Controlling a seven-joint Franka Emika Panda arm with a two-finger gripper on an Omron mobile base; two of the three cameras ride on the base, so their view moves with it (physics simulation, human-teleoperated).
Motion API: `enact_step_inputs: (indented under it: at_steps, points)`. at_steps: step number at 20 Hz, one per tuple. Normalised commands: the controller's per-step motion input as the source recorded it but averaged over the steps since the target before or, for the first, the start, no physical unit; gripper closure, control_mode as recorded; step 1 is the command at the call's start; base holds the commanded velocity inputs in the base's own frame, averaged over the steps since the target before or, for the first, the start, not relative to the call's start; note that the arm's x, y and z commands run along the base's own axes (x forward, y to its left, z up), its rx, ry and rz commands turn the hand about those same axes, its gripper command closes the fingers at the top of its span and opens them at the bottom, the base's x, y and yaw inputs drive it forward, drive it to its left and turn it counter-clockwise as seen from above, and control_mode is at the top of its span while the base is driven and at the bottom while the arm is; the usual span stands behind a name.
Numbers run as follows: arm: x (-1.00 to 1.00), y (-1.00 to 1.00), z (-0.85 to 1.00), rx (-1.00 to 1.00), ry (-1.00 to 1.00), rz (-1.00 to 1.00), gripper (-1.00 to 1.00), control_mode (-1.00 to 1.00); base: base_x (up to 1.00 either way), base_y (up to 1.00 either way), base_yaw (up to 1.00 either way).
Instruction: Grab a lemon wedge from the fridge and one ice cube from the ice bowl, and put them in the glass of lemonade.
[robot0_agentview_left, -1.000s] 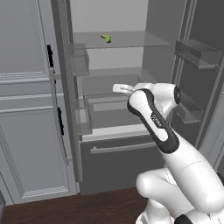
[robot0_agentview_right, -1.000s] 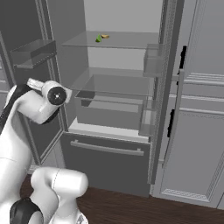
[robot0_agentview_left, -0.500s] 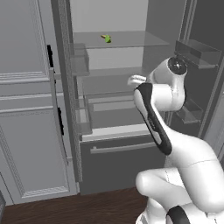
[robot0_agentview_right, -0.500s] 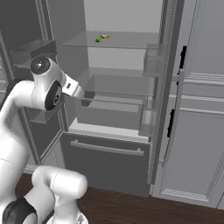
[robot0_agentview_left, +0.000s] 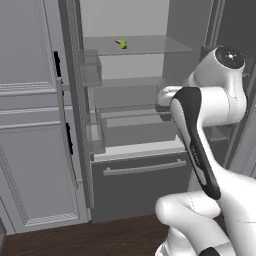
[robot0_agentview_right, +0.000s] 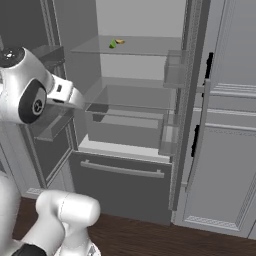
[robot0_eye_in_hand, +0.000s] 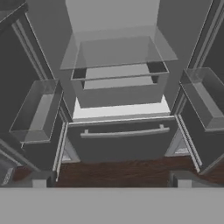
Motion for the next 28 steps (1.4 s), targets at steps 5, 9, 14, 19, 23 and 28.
enact_step_inputs:
  at_steps: [5, 9, 14, 19, 23, 28]
  points:
    - [-0.93, -0.17, 0.42, 0.09, -0.26, 0.05, -1.0, -1.0, 0.0, 0.0, 0.0]
    - [-0.5, -0.11, 0.6, -0.05, -0.03, 0.02, -1.0, -1.0, 0.0, 0.0, 0.0]
    - [-0.41, -0.13, 0.21, -0.06, 0.0, 0.0, -1.0, -1.0, 0.0, 0.0, 0.0]
    - [-0.41, 0.0, 0.04, 0.01, -0.12, 0.0, -1.0, -1.0, 0.0, 0.0, 0.0]
    - [0.0, 0.0, 0.0, 0.0, 0.0, 0.0, -1.0, -1.0, 0.0, 0.0, 0.0]
    - [-0.03, 0.0, 0.0, 0.0, -0.01, 0.0, -1.0, -1.0, 0.0, 0.0, 0.0]
